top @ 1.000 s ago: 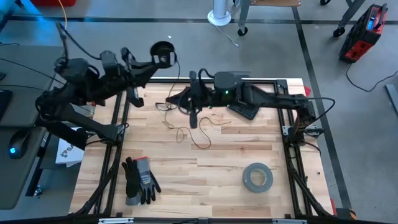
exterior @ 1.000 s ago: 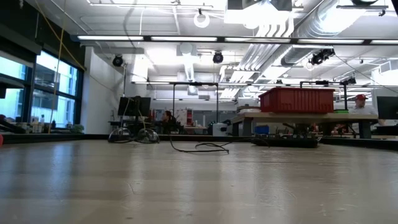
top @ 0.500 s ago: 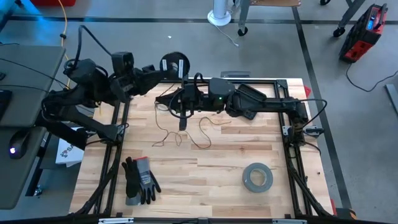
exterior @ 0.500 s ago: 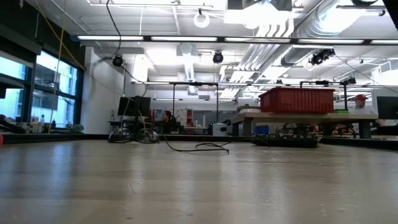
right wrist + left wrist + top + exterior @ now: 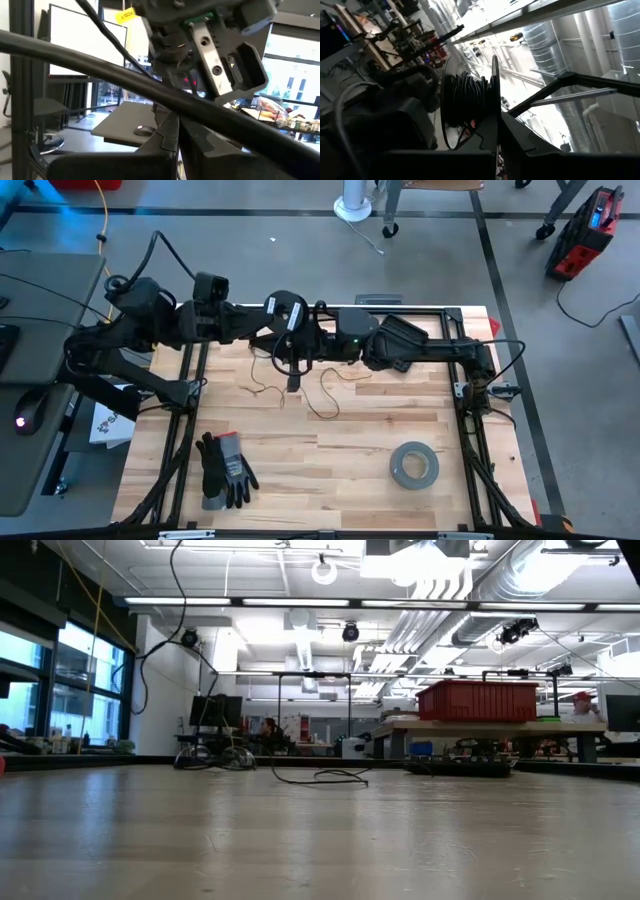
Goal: Coil cords
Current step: Coil the black wire on the black spool
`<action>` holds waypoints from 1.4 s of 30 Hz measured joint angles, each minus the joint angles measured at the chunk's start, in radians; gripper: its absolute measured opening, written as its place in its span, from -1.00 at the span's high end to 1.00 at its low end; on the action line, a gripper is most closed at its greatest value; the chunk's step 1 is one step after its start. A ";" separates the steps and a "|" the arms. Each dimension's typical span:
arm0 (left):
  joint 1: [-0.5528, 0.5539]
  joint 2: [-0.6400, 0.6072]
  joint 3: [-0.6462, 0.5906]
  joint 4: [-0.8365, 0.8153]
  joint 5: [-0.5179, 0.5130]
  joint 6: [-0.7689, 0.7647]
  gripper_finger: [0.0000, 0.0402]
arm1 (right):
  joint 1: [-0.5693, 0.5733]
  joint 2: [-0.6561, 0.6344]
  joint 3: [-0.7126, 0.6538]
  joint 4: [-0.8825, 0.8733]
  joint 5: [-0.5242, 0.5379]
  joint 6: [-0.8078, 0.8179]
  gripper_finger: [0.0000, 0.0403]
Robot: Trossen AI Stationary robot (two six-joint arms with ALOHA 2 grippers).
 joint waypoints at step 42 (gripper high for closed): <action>0.018 -0.011 0.000 -0.070 -0.050 -0.131 1.00 | -0.059 -0.005 0.002 0.211 0.010 0.021 1.00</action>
